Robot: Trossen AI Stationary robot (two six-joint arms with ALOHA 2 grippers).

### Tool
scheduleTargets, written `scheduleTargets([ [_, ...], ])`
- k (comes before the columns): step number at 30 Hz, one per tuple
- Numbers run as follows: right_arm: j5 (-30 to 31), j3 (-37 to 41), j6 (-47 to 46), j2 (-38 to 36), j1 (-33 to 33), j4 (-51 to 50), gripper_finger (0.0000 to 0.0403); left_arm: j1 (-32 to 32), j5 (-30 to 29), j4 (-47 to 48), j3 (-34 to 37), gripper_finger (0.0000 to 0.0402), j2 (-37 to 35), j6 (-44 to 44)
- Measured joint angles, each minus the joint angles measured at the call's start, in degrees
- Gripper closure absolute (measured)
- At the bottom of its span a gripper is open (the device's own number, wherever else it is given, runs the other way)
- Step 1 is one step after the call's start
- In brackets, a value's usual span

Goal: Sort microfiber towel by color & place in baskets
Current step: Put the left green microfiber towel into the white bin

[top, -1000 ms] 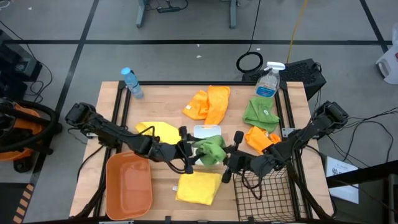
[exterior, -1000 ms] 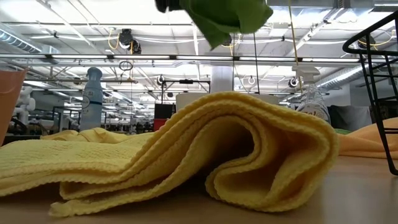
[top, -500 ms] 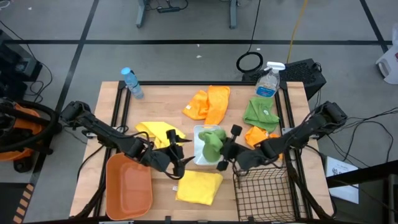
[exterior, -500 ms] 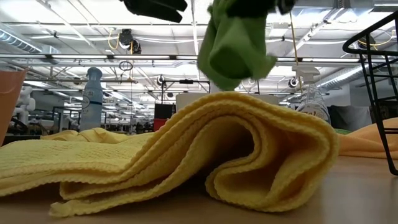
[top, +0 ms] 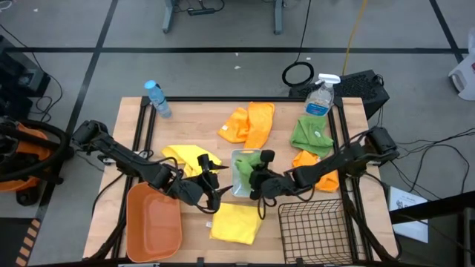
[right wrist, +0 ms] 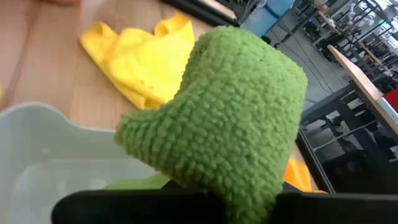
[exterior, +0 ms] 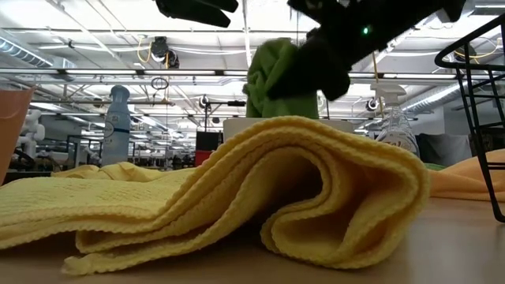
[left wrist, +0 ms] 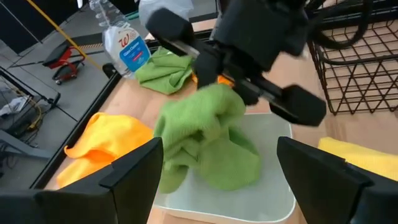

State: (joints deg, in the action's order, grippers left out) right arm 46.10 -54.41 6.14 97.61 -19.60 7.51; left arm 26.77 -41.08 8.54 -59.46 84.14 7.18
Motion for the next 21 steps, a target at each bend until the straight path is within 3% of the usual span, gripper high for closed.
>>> scheduleTargets([
  [12,0.2,-0.1,0.5,4.7,0.8,0.9,0.0367,0.0,-3.8,0.1,0.0,0.0085,0.0,0.0],
  [21,-2.7,0.0,-5.5,3.7,0.8,0.2,0.0276,0.0,-3.8,2.0,0.0,0.0085,0.0,1.1],
])
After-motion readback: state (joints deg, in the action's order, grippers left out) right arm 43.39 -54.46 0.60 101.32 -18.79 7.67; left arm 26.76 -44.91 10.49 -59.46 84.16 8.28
